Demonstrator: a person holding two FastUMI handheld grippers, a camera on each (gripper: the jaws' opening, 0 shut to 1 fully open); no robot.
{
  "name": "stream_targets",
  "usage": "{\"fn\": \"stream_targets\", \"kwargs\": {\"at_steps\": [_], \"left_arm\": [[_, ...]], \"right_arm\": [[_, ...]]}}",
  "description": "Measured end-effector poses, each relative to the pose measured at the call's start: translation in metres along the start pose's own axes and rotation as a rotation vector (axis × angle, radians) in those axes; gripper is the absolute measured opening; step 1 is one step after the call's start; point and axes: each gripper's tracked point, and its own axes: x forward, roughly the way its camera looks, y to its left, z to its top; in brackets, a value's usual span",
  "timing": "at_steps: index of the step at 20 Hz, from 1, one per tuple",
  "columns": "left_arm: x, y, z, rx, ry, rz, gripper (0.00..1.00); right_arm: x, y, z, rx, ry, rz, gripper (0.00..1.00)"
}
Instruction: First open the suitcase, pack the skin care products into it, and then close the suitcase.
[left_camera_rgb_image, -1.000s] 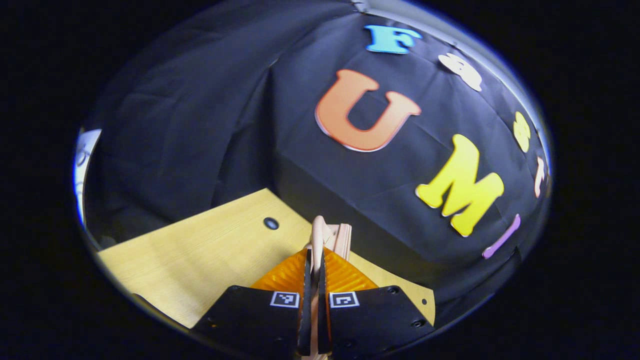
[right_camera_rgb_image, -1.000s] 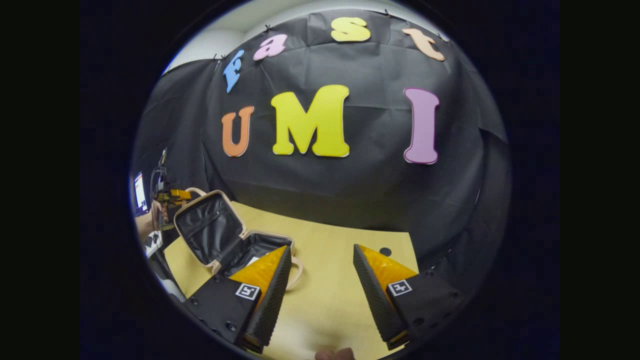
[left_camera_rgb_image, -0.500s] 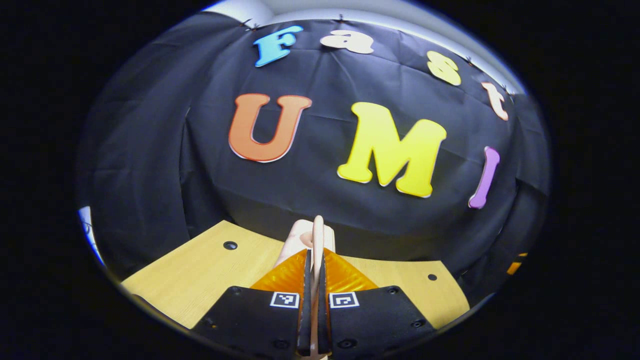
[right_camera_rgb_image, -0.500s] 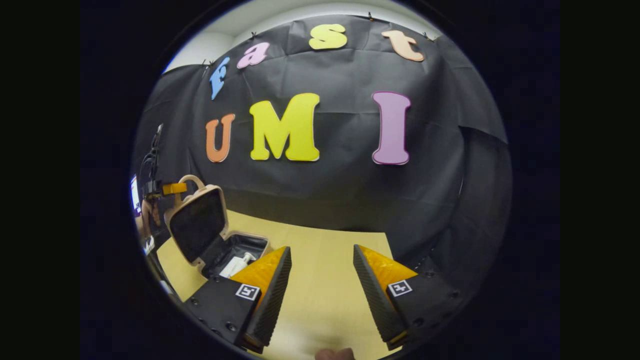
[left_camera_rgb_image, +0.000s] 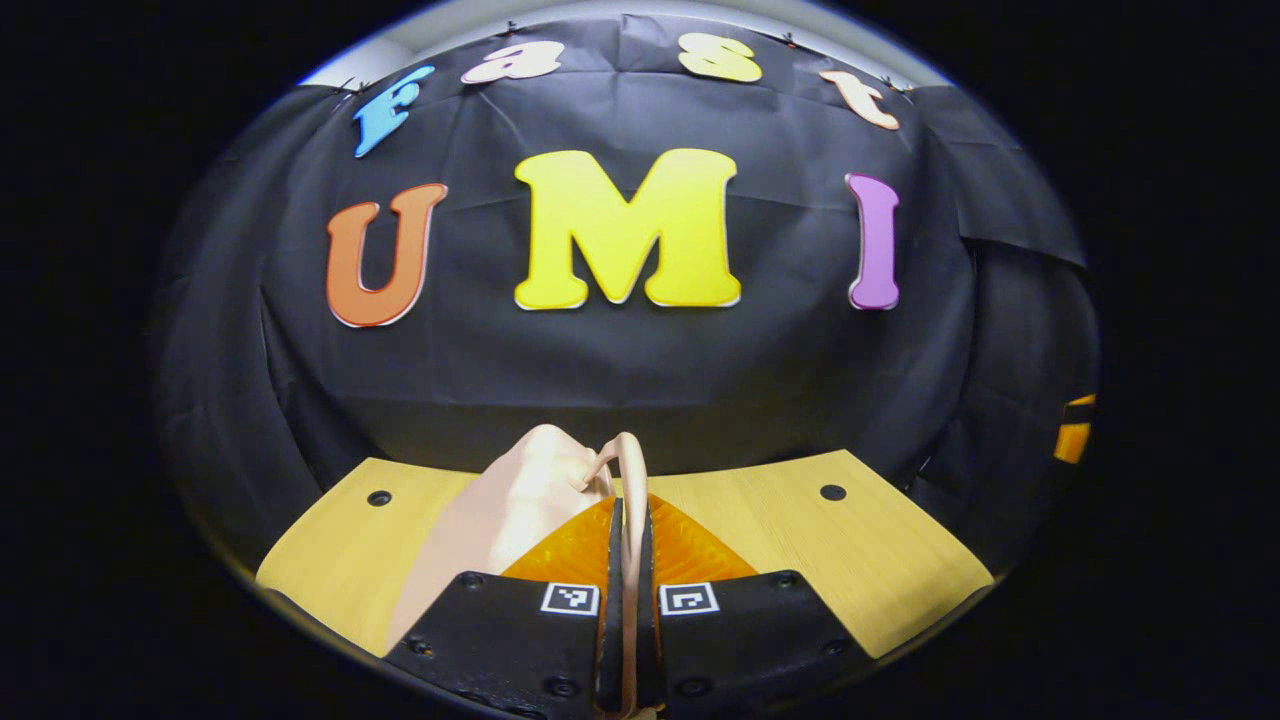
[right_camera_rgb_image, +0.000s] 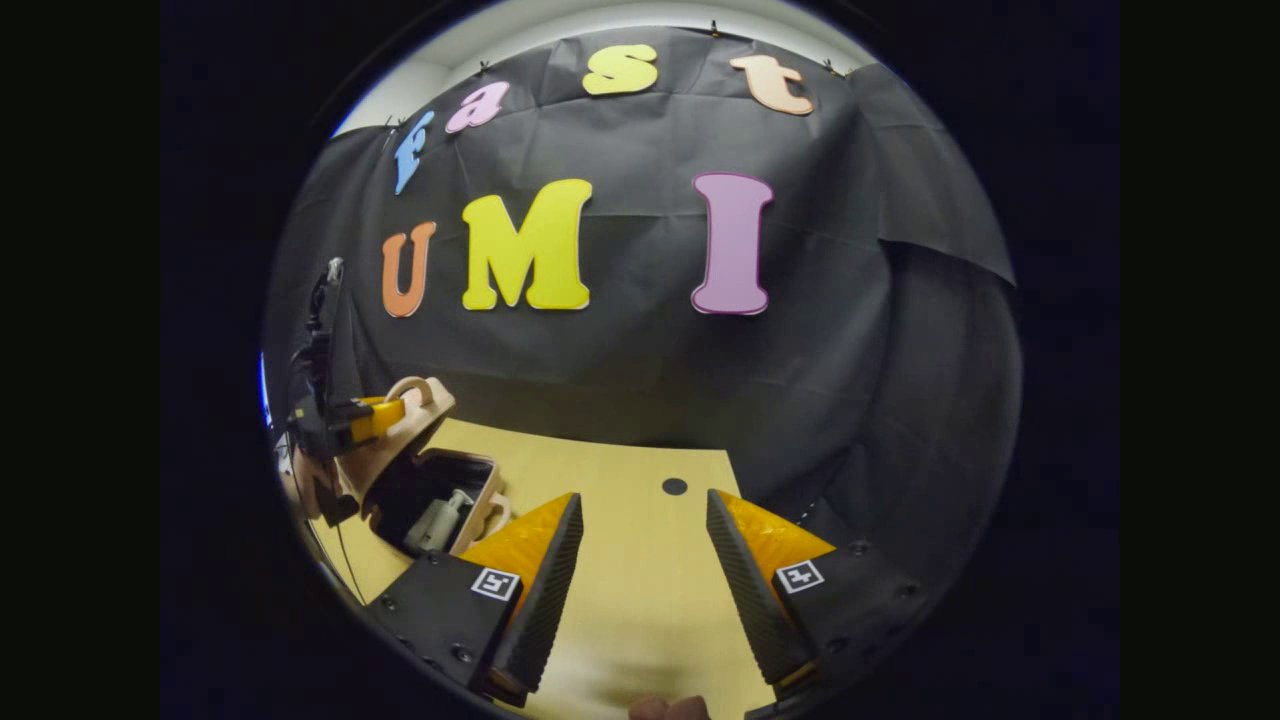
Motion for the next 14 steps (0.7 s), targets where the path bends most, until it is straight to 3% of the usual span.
{"fn": "stream_targets", "kwargs": {"at_steps": [7,10,11,12,14], "left_arm": [[0.038,-0.062,-0.074,0.15,0.113,-0.03,0.08],[0.047,-0.074,-0.105,0.168,0.18,-0.016,0.09],[0.05,-0.077,-0.113,0.169,0.198,-0.012,0.1],[0.052,-0.08,-0.12,0.173,0.215,-0.007,0.1],[0.055,-0.085,-0.124,0.214,0.208,0.016,0.11]], "right_arm": [[-0.012,-0.038,-0.015,-0.006,0.041,-0.073,0.75],[-0.015,-0.049,-0.02,-0.012,0.06,-0.088,0.75],[-0.015,-0.053,-0.022,-0.012,0.065,-0.096,0.7],[-0.016,-0.055,-0.022,-0.009,0.067,-0.098,0.74],[-0.014,-0.059,-0.023,-0.009,0.073,-0.101,0.73]]}}
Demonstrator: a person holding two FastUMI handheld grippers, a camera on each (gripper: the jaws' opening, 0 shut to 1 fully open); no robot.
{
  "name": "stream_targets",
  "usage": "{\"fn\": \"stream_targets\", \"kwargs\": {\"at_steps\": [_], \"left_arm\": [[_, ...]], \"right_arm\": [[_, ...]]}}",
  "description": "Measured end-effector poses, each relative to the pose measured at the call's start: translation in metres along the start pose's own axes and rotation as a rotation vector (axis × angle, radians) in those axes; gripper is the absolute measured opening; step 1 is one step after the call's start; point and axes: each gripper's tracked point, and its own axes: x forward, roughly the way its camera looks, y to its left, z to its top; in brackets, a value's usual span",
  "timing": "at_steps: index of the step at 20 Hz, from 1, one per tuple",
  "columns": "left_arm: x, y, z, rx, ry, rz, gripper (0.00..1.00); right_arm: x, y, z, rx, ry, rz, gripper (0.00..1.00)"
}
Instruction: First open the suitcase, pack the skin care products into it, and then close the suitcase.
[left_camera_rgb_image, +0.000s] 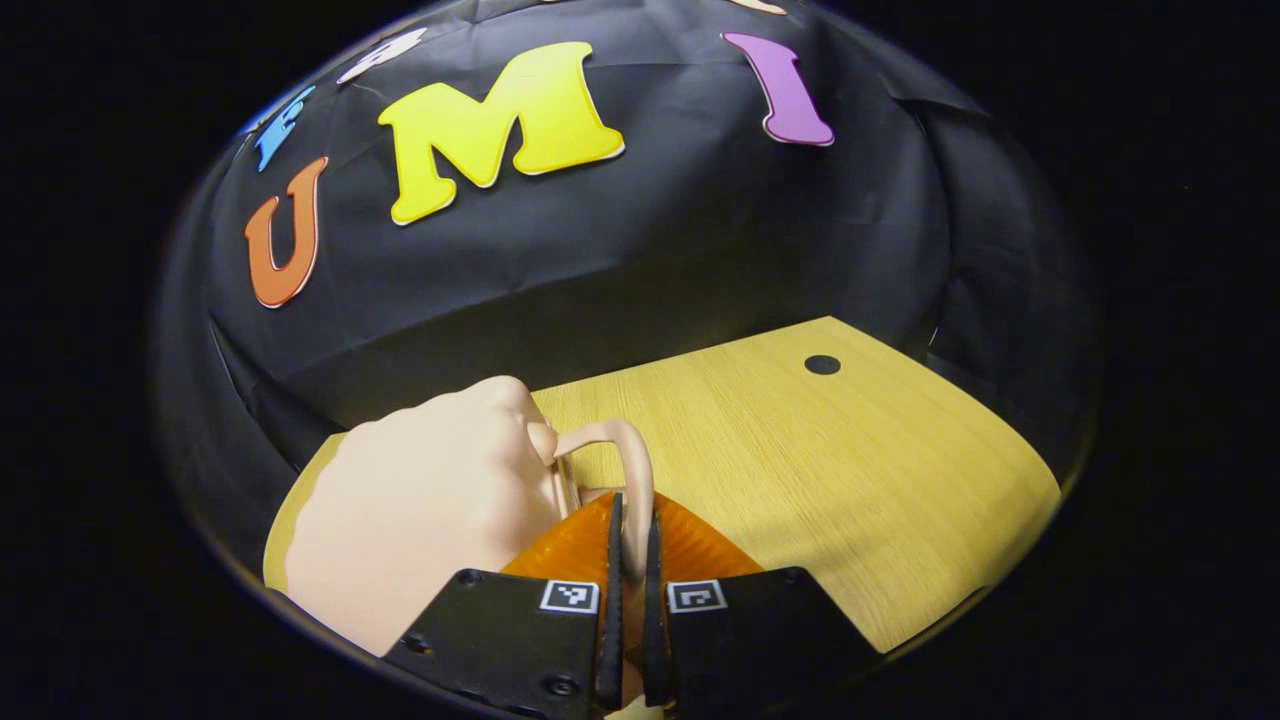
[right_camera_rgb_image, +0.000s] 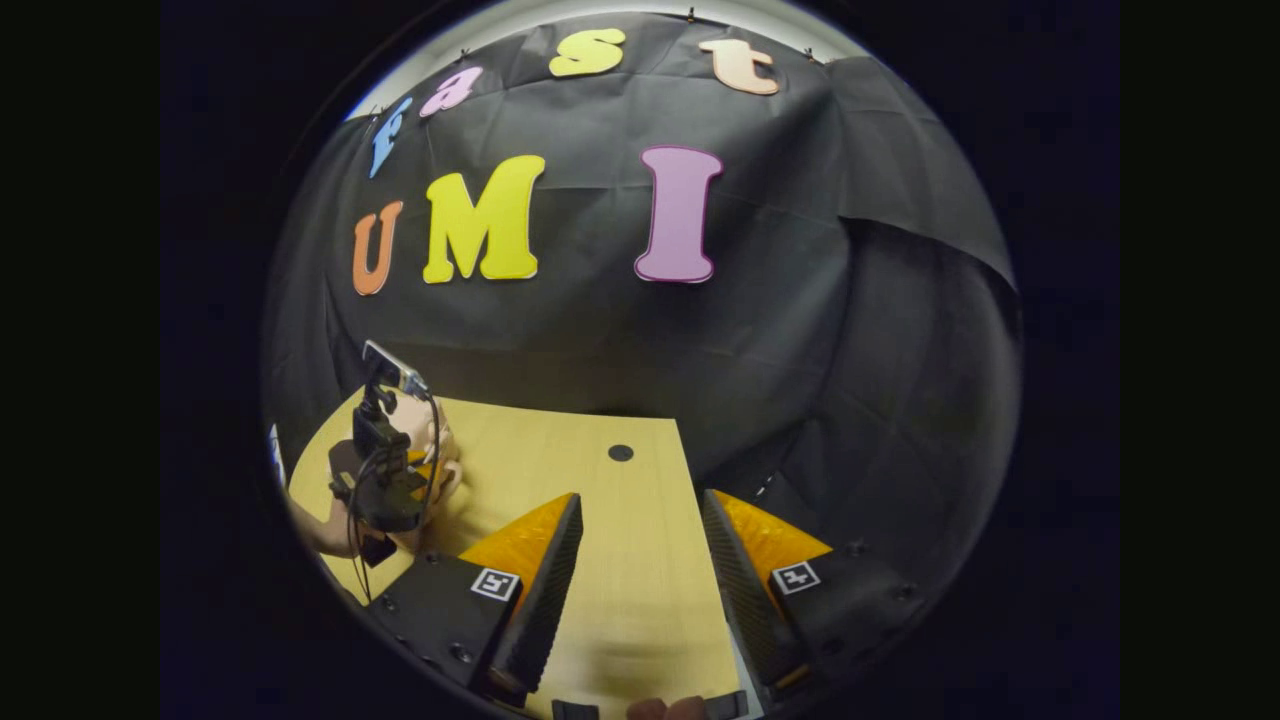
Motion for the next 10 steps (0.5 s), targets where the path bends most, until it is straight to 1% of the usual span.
{"fn": "stream_targets", "kwargs": {"at_steps": [2,4,5,6,7,8,9,10], "left_arm": [[0.001,-0.012,-0.005,0.014,0.01,-0.01,0.16],[-0.001,-0.031,-0.012,0.006,0.033,-0.074,0.28],[-0.005,-0.034,-0.009,0.001,0.025,-0.078,0.35],[-0.008,-0.036,-0.008,-0.008,0.017,-0.079,0.37],[-0.014,-0.039,-0.007,-0.02,0.013,-0.091,0.67],[-0.019,-0.043,-0.006,-0.036,0.015,-0.114,0.68],[-0.028,-0.049,-0.006,-0.068,0.021,-0.158,0.83],[-0.041,-0.057,0.0,-0.116,0.011,-0.212,0.92]], "right_arm": [[0.003,-0.002,0.0,0.001,0.004,0.003,0.74],[0.008,-0.001,0.002,0.002,0.003,0.01,0.73],[0.01,0.001,0.003,0.004,0.0,0.016,0.74],[0.013,0.004,0.004,0.008,-0.002,0.024,0.73],[0.015,0.008,0.006,0.008,-0.007,0.035,0.73],[0.018,0.015,0.008,0.007,-0.011,0.047,0.73],[0.021,0.023,0.011,0.009,-0.019,0.063,0.74],[0.023,0.032,0.015,0.014,-0.031,0.082,0.74]]}}
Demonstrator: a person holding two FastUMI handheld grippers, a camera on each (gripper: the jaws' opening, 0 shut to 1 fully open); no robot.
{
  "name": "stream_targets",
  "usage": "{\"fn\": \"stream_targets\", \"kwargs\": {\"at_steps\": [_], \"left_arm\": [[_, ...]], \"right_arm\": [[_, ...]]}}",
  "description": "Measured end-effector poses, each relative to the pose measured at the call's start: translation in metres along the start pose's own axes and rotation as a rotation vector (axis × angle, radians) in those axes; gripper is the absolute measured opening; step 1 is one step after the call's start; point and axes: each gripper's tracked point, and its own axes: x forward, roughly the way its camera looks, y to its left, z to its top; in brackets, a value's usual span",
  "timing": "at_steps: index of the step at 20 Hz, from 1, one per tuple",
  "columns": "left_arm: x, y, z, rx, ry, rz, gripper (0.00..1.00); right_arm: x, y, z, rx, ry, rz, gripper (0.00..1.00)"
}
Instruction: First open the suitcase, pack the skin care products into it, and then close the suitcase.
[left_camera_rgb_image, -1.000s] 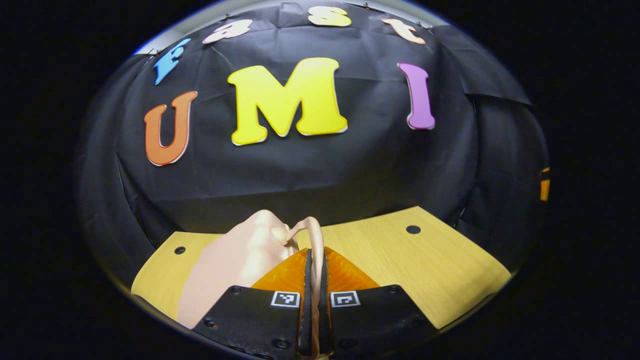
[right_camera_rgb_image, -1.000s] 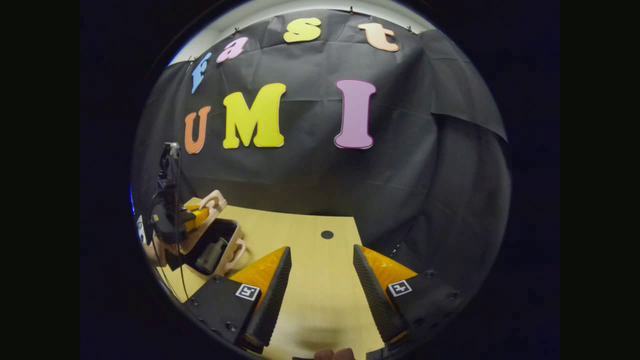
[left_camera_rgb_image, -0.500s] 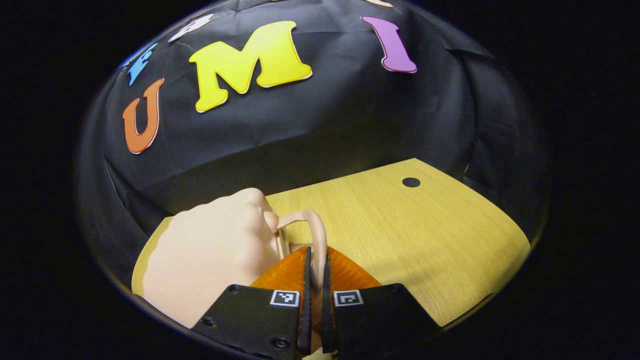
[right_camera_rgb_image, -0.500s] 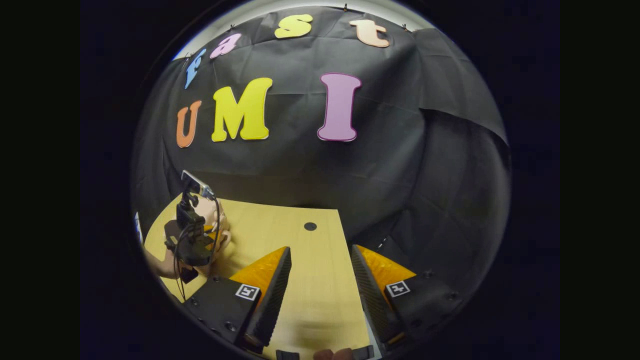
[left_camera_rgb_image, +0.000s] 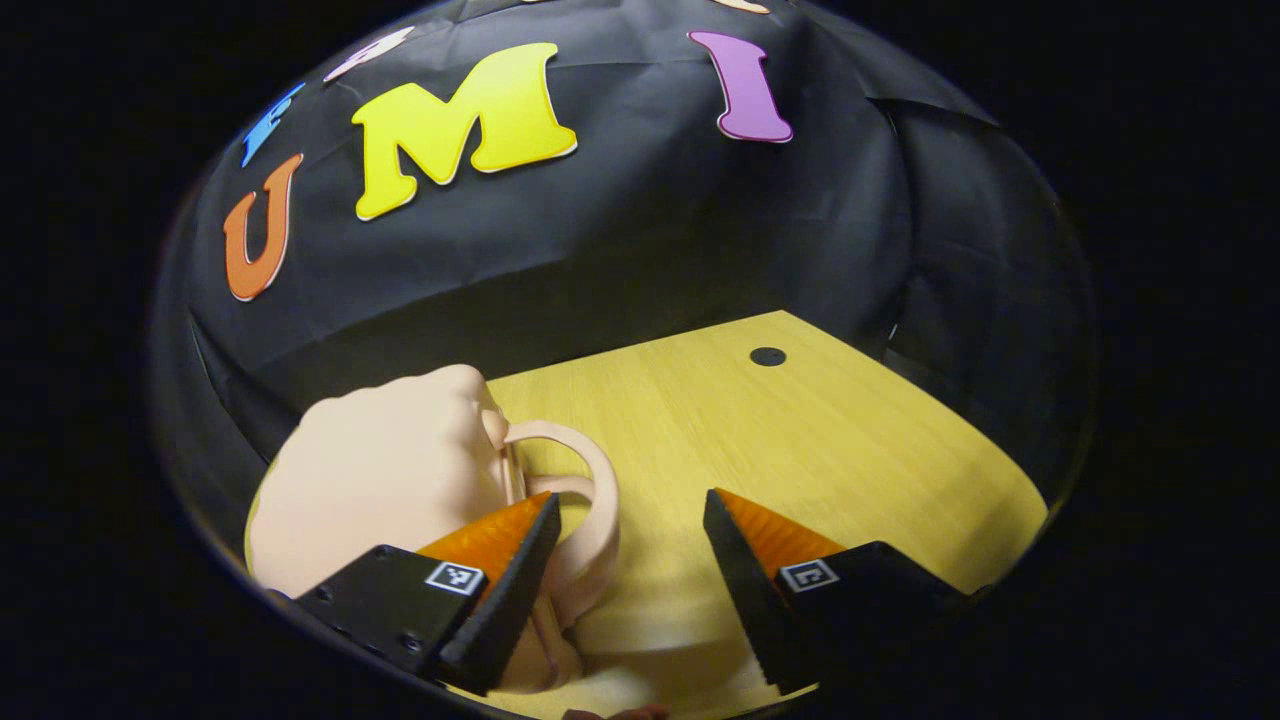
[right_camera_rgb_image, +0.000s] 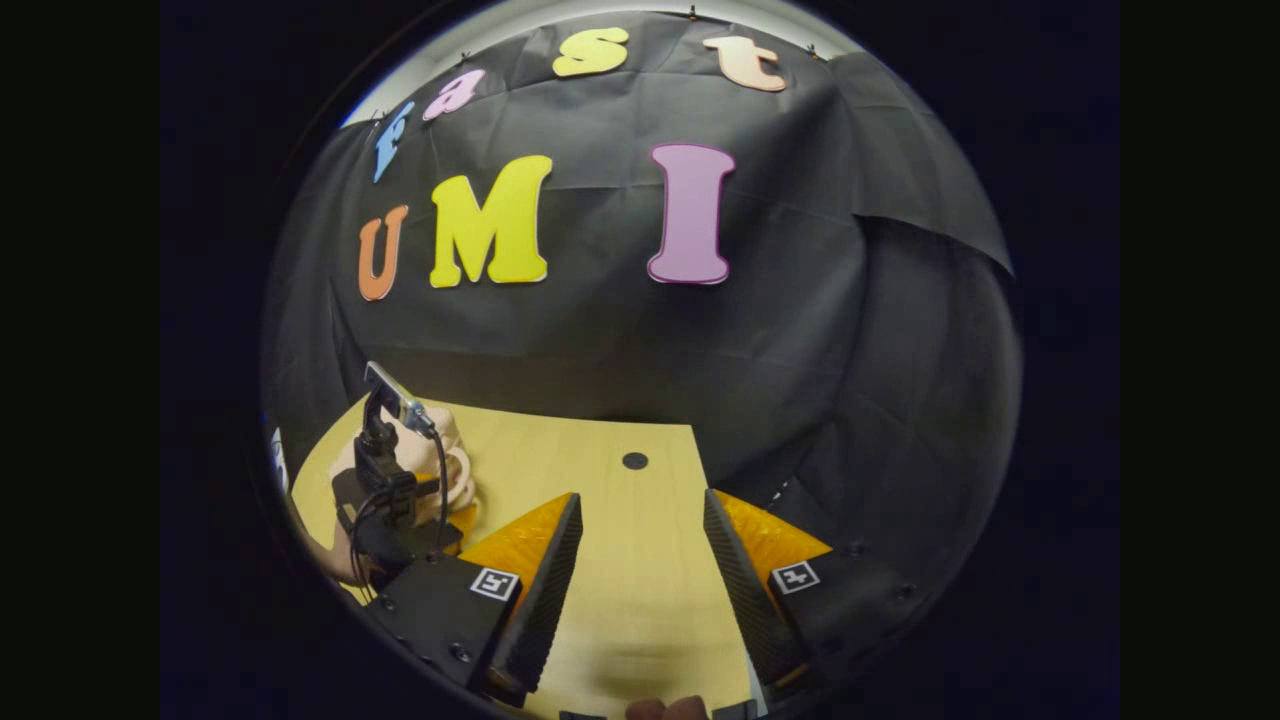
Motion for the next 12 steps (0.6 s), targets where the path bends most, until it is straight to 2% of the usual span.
{"fn": "stream_targets", "kwargs": {"at_steps": [1,3,8,10,12], "left_arm": [[-0.013,-0.004,0.008,-0.029,-0.018,-0.025,0.99],[-0.049,0.006,0.038,-0.056,-0.088,-0.013,0.97],[-0.137,0.066,0.128,-0.153,-0.33,0.18,0.96],[-0.165,0.088,0.161,-0.152,-0.425,0.25,0.96],[-0.19,0.101,0.179,-0.126,-0.487,0.28,0.96]], "right_arm": [[0.004,0.01,0.005,0.007,-0.015,0.019,0.74],[0.012,0.032,0.016,0.021,-0.047,0.056,0.74],[0.005,0.087,0.062,0.004,-0.182,0.132,0.74],[-0.005,0.101,0.086,-0.007,-0.259,0.142,0.73],[-0.013,0.111,0.102,-0.001,-0.323,0.134,0.73]]}}
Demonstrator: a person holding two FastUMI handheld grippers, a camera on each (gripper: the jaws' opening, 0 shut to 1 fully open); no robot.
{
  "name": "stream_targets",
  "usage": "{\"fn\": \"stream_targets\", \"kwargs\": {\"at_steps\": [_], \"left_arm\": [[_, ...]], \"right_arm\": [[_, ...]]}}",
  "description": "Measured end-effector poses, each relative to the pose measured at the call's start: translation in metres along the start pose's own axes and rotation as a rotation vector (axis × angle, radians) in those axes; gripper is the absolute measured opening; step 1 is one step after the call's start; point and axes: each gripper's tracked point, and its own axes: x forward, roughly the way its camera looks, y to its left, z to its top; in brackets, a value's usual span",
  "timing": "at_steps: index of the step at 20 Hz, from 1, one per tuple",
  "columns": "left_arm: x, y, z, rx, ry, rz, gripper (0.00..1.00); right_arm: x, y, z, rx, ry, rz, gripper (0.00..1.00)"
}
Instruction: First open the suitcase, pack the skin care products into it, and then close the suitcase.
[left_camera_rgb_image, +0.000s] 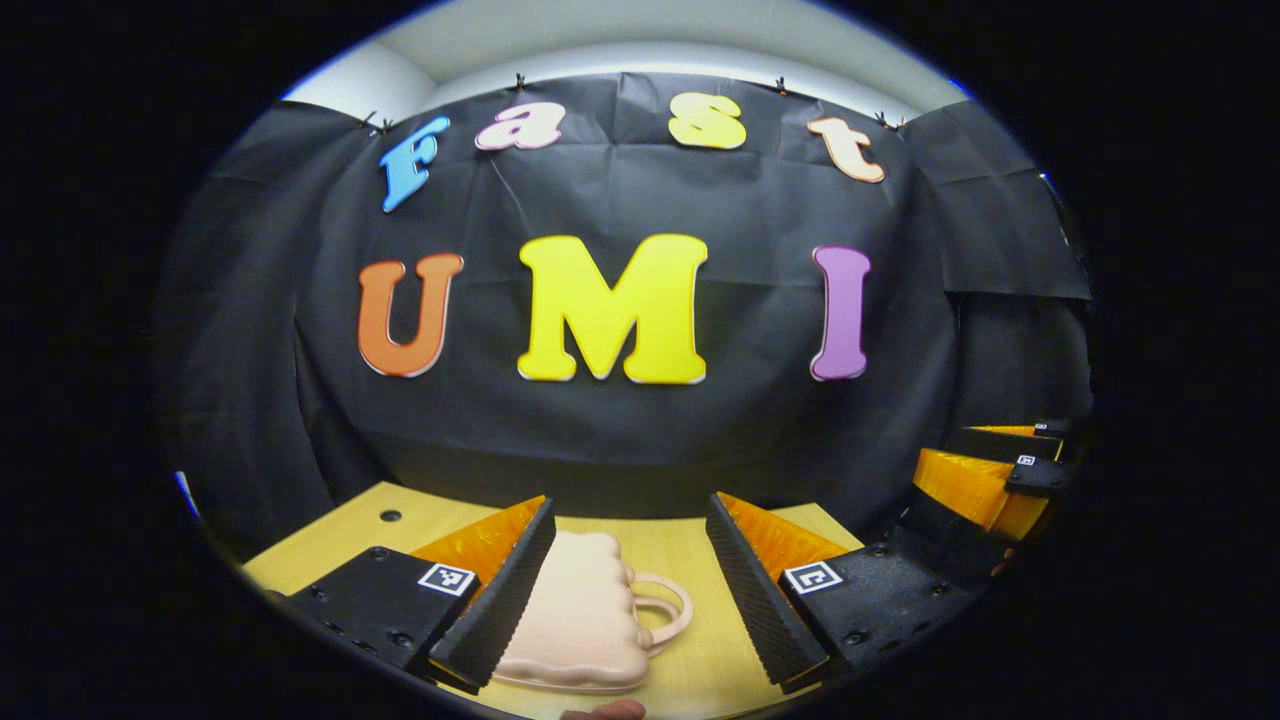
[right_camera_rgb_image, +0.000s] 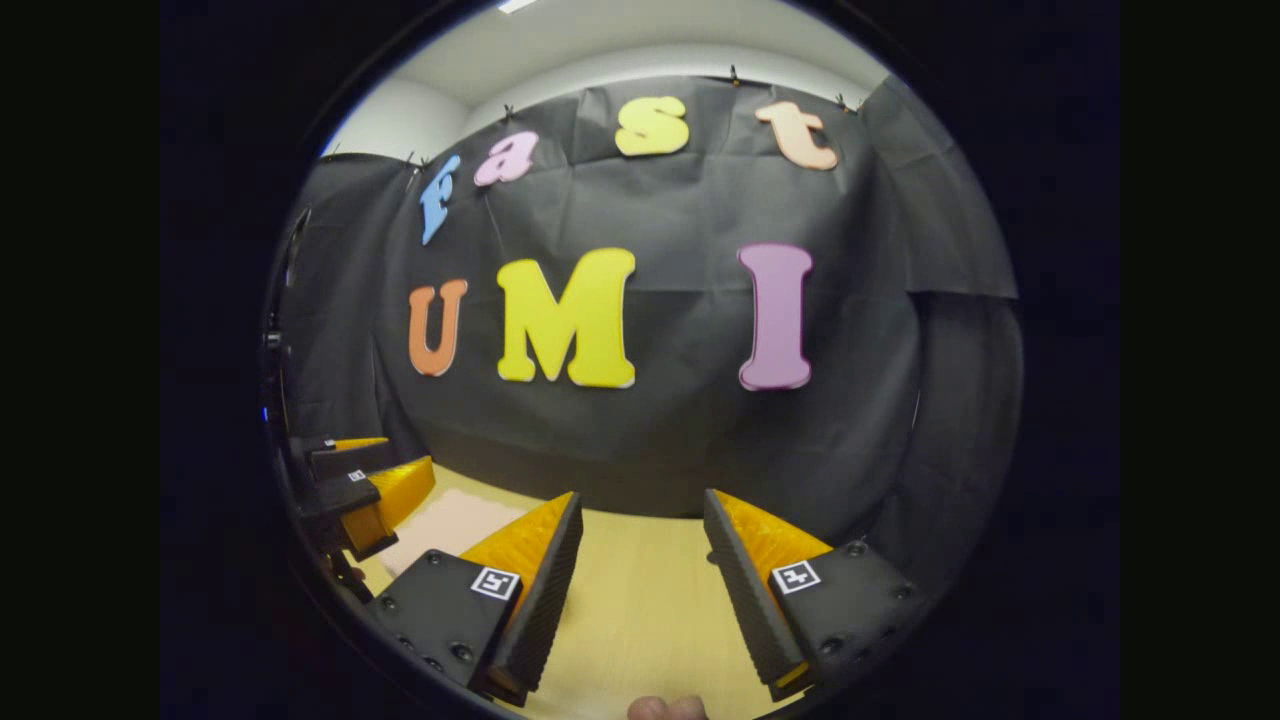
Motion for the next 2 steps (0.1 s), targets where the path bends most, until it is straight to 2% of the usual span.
{"fn": "stream_targets", "kwargs": {"at_steps": [2], "left_arm": [[-0.0057,0.0123,0.0197,0.013,-0.048,0.041,0.96]], "right_arm": [[-0.0044,0.0063,0.0143,0.011,-0.05,-0.016,0.74]]}}
